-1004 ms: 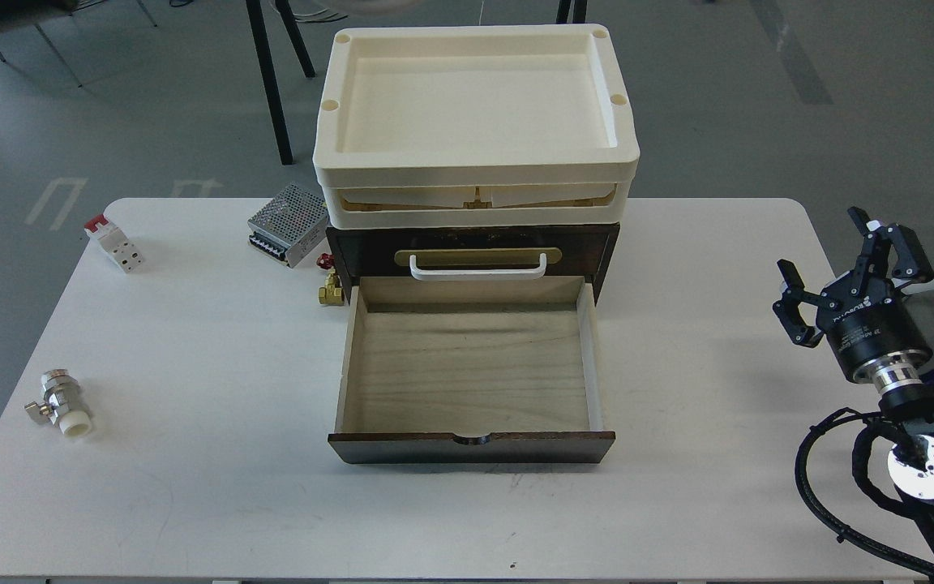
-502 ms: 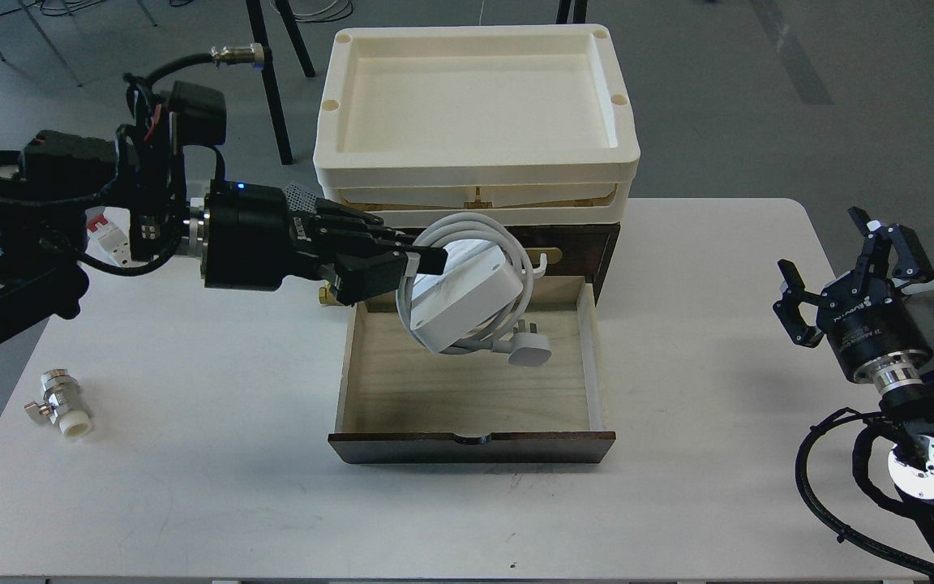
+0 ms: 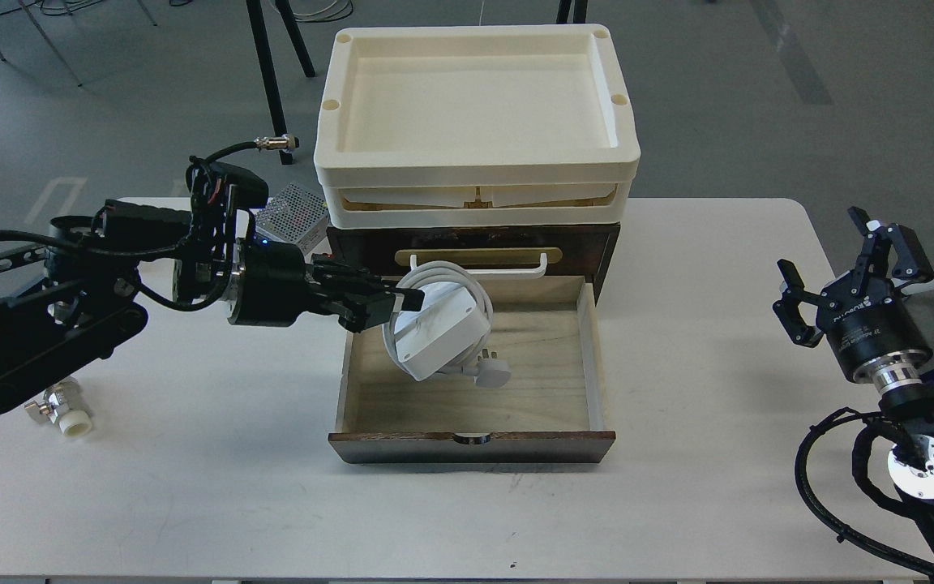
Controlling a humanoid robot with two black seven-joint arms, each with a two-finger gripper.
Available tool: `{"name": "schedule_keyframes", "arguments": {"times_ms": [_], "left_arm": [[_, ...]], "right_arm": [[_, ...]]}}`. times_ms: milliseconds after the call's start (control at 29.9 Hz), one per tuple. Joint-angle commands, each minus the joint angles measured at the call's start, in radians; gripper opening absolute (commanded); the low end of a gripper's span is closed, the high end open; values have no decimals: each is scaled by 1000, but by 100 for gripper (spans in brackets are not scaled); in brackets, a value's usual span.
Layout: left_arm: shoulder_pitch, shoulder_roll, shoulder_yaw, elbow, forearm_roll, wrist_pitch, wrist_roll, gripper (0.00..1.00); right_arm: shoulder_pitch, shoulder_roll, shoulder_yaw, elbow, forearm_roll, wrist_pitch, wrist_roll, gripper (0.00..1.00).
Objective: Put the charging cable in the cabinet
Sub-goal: 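Lower the cable into the open wooden drawer and release it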
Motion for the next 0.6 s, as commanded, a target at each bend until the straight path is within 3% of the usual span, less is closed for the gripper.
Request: {"name": "schedule_keyframes", "arguments": {"times_ms": [0, 569], "left_arm": [[22, -42, 0, 61, 30, 0, 0, 4], [40, -82, 12, 60, 35, 0, 0, 4]], "right_arm": [[0, 0, 0, 0, 0, 0, 0, 99], [0, 0, 0, 0, 0, 0, 0, 99]]}}
